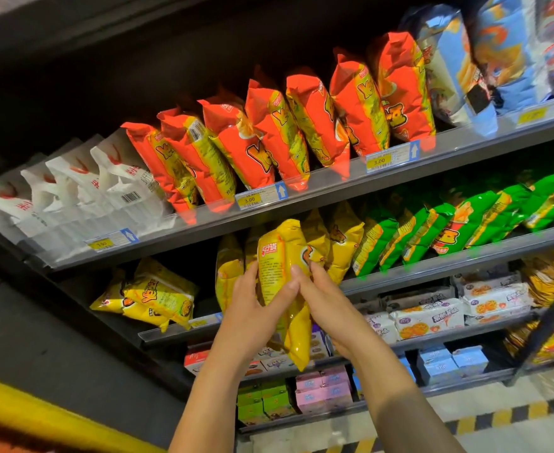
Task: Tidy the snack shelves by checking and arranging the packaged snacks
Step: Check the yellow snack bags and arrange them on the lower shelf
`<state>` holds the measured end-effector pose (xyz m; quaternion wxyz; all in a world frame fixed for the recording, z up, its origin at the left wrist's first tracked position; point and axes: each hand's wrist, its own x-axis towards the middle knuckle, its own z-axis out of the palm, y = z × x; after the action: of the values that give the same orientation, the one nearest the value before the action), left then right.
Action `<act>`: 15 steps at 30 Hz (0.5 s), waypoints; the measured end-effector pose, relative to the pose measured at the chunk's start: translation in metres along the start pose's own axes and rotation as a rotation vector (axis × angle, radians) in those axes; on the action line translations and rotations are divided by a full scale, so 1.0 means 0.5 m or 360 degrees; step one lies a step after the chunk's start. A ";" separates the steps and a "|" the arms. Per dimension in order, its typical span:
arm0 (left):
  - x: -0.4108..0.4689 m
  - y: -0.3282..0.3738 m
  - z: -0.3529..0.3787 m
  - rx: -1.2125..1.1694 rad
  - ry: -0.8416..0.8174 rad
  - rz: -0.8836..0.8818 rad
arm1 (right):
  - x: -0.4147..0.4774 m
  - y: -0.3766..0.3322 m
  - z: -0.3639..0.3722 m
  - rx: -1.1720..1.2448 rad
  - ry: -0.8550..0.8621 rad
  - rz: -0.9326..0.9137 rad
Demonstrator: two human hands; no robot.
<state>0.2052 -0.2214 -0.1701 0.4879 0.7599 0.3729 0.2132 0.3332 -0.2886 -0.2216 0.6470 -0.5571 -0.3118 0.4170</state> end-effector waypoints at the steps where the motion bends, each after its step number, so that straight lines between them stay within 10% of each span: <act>1: -0.001 0.000 -0.004 -0.0048 0.0003 0.0013 | 0.000 -0.001 -0.001 -0.0008 -0.0005 0.0019; 15: -0.019 -0.016 -0.034 -0.0873 0.0134 -0.0361 | -0.002 0.007 -0.027 0.0129 0.0062 -0.0015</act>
<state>0.1847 -0.2169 -0.1699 0.6798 0.5437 0.4038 0.2814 0.3439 -0.2954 -0.2275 0.6769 -0.5370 -0.2844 0.4154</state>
